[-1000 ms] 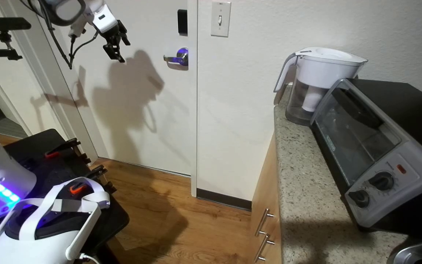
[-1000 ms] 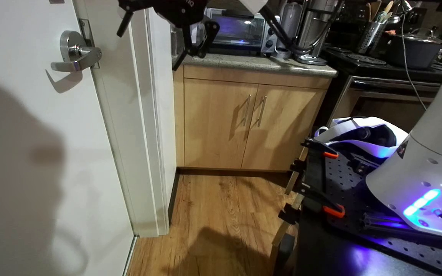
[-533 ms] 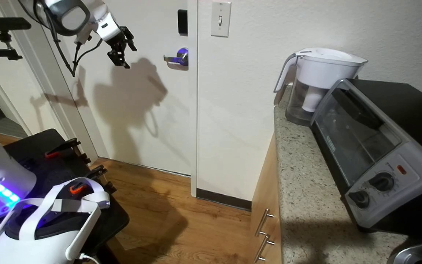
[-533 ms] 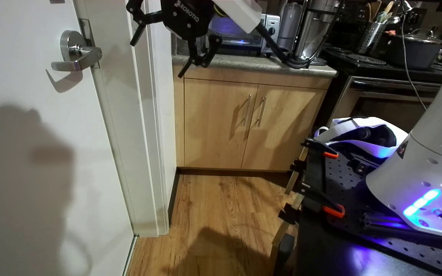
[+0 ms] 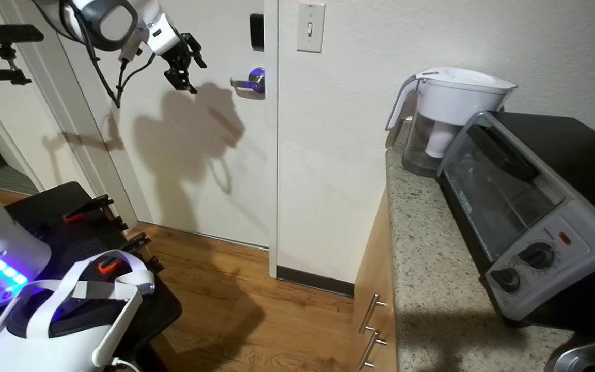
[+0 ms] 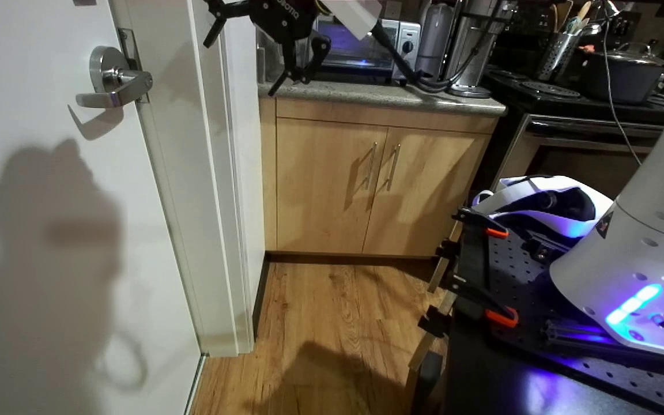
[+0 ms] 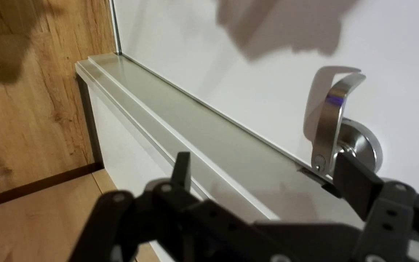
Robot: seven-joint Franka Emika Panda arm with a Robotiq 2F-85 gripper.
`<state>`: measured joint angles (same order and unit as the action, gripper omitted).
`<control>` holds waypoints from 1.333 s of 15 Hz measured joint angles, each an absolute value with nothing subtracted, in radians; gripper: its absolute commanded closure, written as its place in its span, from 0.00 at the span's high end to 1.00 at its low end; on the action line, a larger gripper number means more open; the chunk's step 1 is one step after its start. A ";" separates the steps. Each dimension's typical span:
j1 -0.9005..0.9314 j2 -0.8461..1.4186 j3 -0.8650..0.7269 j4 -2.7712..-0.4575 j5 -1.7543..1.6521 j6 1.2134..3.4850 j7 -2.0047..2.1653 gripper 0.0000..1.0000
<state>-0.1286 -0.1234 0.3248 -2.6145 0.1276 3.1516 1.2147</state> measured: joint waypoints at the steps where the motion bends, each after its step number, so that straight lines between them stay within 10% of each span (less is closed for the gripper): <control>1: -0.161 -0.123 0.337 -2.604 0.101 3.155 1.234 1.00; 20: -0.546 0.092 0.632 -2.067 -0.663 2.764 1.725 1.00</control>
